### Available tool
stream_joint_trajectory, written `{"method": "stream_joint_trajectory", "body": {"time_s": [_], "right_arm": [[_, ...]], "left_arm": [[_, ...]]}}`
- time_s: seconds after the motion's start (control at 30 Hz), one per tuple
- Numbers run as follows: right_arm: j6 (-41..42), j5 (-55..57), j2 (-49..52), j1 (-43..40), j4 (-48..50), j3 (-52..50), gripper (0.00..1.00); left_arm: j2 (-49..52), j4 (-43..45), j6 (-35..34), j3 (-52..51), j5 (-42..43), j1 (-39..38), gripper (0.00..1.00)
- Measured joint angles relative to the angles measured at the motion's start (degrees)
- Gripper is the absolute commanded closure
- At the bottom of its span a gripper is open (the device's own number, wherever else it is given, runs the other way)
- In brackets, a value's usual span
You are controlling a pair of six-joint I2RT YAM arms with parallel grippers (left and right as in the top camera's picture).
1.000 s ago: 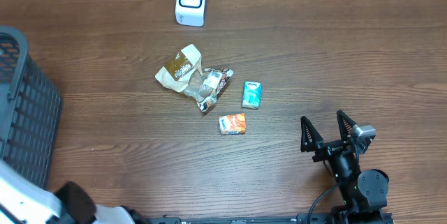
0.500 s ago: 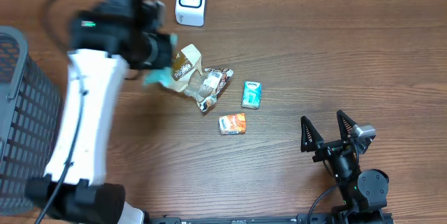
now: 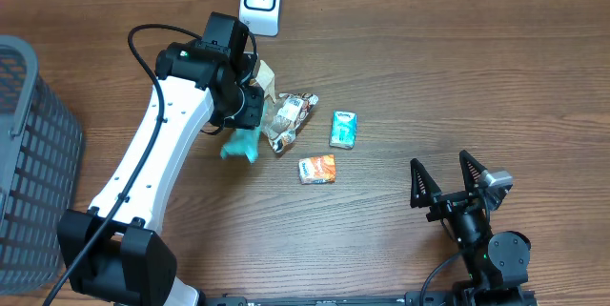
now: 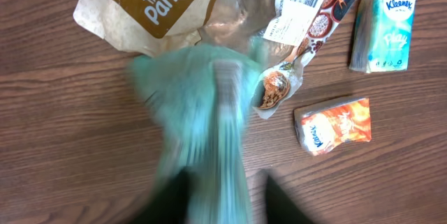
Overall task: Scan the item barcode
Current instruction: 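Carry the teal pack out and release it left of the mint tin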
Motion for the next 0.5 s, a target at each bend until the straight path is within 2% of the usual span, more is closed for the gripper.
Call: {"method": "stream_joint_trajectory", "body": {"time_s": [0.1,0.5], "right_arm": [[-0.04,0.02,0.00,0.00,-0.02,0.00,0.00],[0.00,0.00,0.00,0.00,0.00,0.00,0.00]], "left_arm": [[0.00,-0.35,0.20,0.00,-0.04,0.00,0.20],[0.00,-0.22,0.26,0.00,-0.50,0.00,0.17]]}}
